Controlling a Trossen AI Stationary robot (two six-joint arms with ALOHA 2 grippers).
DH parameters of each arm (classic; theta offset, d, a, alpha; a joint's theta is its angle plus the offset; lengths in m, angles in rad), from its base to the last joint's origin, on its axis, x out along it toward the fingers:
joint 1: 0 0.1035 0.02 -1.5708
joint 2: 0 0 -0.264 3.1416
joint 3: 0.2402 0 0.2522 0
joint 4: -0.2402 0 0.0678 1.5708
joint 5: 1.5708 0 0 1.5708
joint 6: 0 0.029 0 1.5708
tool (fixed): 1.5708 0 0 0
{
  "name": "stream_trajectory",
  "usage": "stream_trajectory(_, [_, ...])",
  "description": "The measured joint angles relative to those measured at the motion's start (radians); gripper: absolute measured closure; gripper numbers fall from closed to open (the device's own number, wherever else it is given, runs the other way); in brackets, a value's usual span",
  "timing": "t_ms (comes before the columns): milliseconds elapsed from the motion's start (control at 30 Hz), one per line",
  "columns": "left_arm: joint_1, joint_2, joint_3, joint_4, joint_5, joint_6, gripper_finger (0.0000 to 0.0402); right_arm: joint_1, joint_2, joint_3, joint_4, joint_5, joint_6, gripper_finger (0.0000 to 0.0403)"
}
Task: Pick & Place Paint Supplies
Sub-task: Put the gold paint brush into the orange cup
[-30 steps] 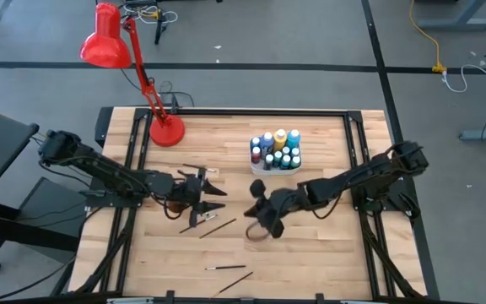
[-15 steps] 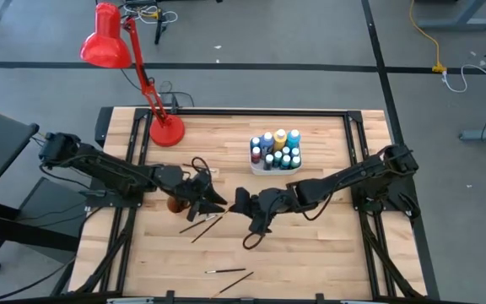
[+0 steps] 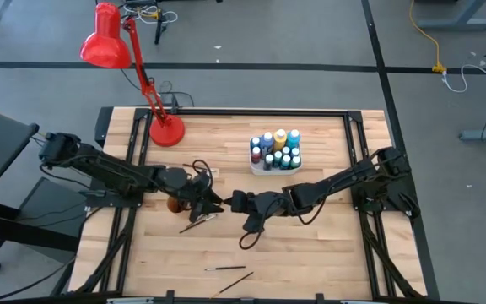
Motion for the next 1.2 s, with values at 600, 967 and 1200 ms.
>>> stream_trajectory(600, [0.0, -0.001, 0.001, -0.027, -0.027, 0.099, 0.0371, -0.014, 0.0, 0.0, -0.008, 0.035, 0.014, 0.0389])
stream_trajectory(967, [0.0, -0.001, 0.001, -0.024, -0.09, 0.115, 0.0385, -0.013, 0.0, 0.0, -0.007, 0.086, 0.306, 0.0357])
stream_trajectory(1200, [0.001, -0.011, 0.001, -0.024, -0.18, 0.172, 0.0379, 0.001, 0.0, 0.0, -0.043, 0.377, 0.49, 0.0348])
